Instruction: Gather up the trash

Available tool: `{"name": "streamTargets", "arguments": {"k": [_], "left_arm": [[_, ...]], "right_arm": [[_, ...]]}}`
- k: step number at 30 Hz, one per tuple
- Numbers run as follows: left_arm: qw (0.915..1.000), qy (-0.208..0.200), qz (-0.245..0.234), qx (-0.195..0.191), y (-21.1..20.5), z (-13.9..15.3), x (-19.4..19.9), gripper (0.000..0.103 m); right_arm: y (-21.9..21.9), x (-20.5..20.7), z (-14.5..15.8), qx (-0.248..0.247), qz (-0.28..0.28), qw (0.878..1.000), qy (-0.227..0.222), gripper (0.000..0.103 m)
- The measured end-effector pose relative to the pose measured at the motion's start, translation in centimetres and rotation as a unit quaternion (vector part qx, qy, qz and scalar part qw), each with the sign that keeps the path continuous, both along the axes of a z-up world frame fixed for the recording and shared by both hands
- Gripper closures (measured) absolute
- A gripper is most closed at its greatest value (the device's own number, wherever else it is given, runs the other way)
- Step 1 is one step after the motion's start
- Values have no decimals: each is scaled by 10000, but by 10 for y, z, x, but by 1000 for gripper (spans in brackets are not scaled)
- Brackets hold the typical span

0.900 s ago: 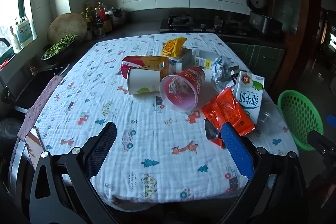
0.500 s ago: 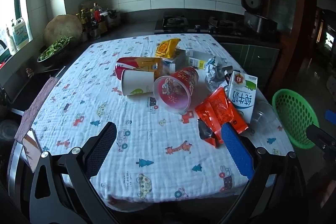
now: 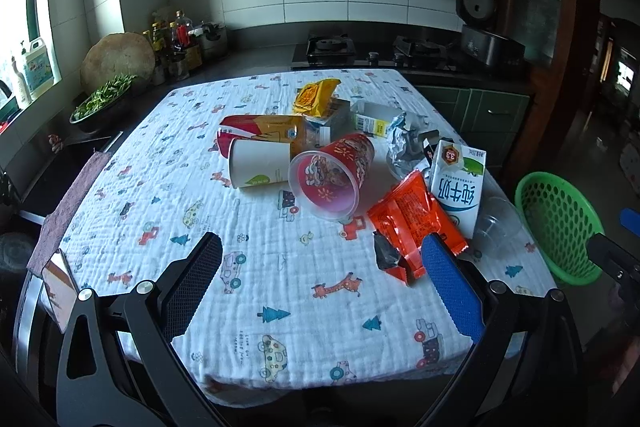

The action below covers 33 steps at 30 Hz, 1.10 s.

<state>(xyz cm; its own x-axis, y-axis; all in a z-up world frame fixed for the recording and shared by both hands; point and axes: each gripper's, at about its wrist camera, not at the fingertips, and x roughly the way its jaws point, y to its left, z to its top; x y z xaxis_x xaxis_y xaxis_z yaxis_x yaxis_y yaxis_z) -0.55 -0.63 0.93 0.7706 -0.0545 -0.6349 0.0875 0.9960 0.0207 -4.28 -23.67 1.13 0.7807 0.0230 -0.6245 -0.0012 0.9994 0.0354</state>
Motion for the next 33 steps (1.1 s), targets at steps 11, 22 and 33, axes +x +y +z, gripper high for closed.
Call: {"name": "streamTargets", "arguments": {"k": [11,22,33], "left_arm": [[10000,-35,8,-13,0,1,1,5],[9999,-62,42,-101,2,3,5,5],[9999,-102,72,-118,3,4,9,5]], "right_arm": [[0,1,-1,-30,-14,10000,-12,6],[1,3,-1,-47,-18,10000,-32,6],[2,6,-2,-62,-15,10000,-16,6]]}}
